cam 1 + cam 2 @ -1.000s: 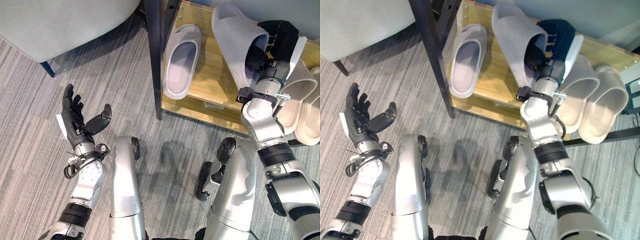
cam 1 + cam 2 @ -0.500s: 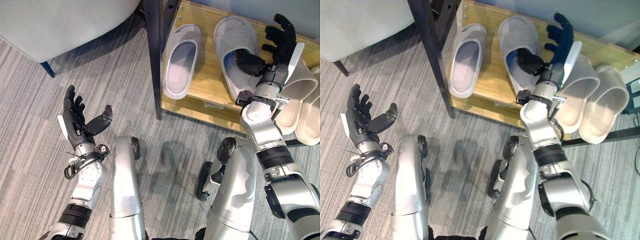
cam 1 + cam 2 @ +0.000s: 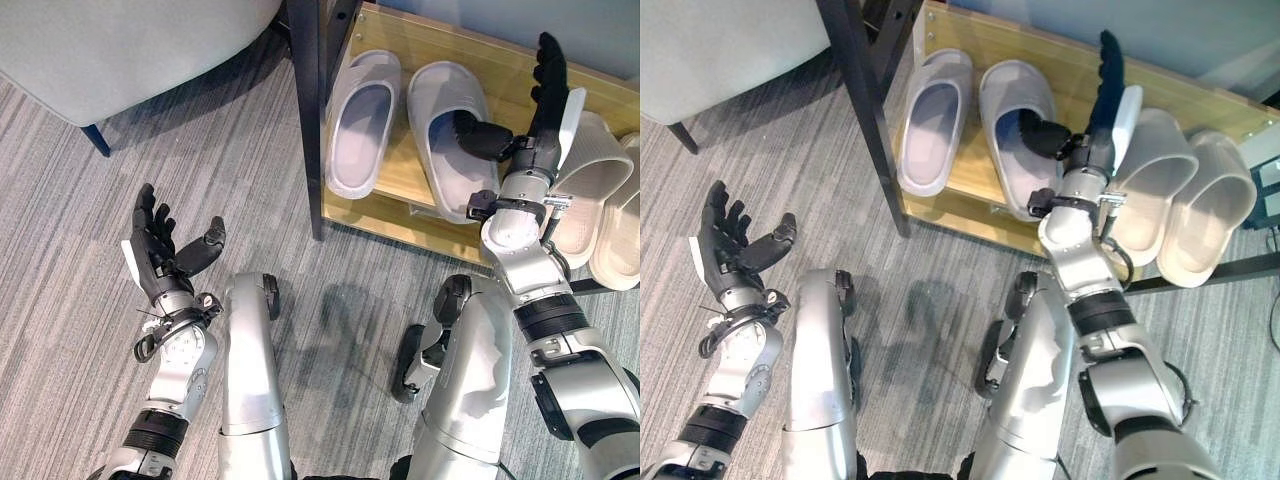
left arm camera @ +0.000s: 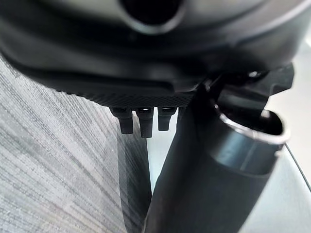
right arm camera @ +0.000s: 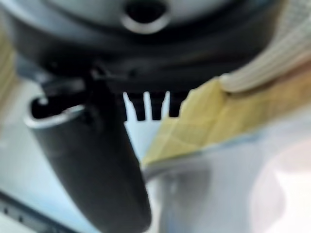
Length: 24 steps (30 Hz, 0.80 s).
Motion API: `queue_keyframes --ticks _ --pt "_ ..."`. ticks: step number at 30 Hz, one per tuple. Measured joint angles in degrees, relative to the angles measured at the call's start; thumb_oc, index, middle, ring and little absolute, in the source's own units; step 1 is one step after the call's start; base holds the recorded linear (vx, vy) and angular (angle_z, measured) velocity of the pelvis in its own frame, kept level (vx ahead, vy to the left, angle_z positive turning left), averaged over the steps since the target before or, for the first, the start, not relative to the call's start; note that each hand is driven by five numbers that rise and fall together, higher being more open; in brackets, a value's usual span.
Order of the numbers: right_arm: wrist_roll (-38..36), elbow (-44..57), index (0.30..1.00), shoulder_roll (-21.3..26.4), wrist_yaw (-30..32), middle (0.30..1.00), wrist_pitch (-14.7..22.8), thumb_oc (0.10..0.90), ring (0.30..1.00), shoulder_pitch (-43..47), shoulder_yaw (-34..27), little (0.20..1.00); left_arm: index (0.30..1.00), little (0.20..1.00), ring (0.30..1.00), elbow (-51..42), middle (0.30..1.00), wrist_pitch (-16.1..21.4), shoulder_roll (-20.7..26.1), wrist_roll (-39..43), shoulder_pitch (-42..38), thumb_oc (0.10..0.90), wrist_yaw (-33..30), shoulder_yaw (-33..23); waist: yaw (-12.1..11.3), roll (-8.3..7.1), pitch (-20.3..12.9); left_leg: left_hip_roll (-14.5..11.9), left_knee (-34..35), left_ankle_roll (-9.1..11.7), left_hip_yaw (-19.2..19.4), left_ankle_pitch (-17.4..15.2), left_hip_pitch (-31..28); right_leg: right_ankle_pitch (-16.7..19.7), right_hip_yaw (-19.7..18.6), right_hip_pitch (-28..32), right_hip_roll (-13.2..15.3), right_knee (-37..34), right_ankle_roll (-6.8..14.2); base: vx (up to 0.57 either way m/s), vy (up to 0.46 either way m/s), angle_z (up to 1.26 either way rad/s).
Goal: Arrange the slippers neatly on the shoe rack.
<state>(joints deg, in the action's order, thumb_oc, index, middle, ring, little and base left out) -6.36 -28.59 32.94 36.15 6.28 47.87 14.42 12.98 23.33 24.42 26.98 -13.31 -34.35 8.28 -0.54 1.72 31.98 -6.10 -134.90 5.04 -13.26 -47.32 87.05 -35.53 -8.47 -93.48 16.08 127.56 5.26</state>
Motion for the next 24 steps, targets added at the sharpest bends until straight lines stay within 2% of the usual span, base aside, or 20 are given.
queue_keyframes --ticks 4,7,12,18,24 --pt "2.83 0.01 0.900 0.16 -2.31 0.900 -2.06 0.800 0.900 -0.46 1.21 0.900 0.900 0.900 0.900 0.24 0.900 -0.02 -0.10 1.11 0.01 0.800 1.43 -0.06 0.19 -0.01 0.00 -0.01 -0.04 0.00 -0.06 0.00 0.01 0.00 0.03 -0.01 -0.08 0.00 0.00 0.00 0.000 0.00" --pt "2.80 0.01 0.900 0.16 -3.78 0.900 -2.41 0.800 0.900 -0.46 1.51 0.900 0.900 0.900 0.900 0.47 0.900 -0.36 -0.34 4.65 0.11 0.800 3.16 -0.09 0.26 -0.02 0.01 -0.02 -0.06 0.00 -0.09 0.00 0.03 0.00 0.04 -0.02 -0.23 0.00 0.01 0.00 0.000 0.00" --pt "0.57 0.44 0.900 0.16 -5.39 0.900 -2.30 0.800 0.900 -0.84 1.51 0.900 0.900 0.900 0.900 0.56 0.900 -1.14 -0.35 5.85 0.37 0.800 3.88 -0.22 0.36 -0.03 0.01 -0.03 -0.06 0.00 -0.09 0.00 0.05 0.00 0.04 -0.03 -0.33 -0.01 0.01 0.00 0.000 0.00" --pt "-5.58 7.04 0.900 0.16 -8.45 0.900 1.07 0.800 0.900 -7.63 1.02 0.900 0.900 0.900 0.900 0.55 0.900 -1.19 -0.37 6.17 0.92 0.800 4.68 -0.56 0.82 -0.08 0.04 -0.04 -0.12 0.03 -0.20 -0.02 0.15 -0.01 0.07 -0.09 -0.90 -0.02 0.03 0.00 0.000 0.00" --pt "-5.41 11.03 0.900 0.03 -8.00 0.900 2.74 0.800 0.900 -11.83 -1.83 0.900 0.900 0.900 0.900 0.53 0.900 -1.22 -0.45 6.15 2.40 0.800 5.08 -1.35 1.61 -0.07 0.04 -0.04 -0.30 0.16 -0.35 -0.08 0.25 -0.01 0.12 -0.19 -1.00 0.04 0.03 0.00 0.000 0.00"
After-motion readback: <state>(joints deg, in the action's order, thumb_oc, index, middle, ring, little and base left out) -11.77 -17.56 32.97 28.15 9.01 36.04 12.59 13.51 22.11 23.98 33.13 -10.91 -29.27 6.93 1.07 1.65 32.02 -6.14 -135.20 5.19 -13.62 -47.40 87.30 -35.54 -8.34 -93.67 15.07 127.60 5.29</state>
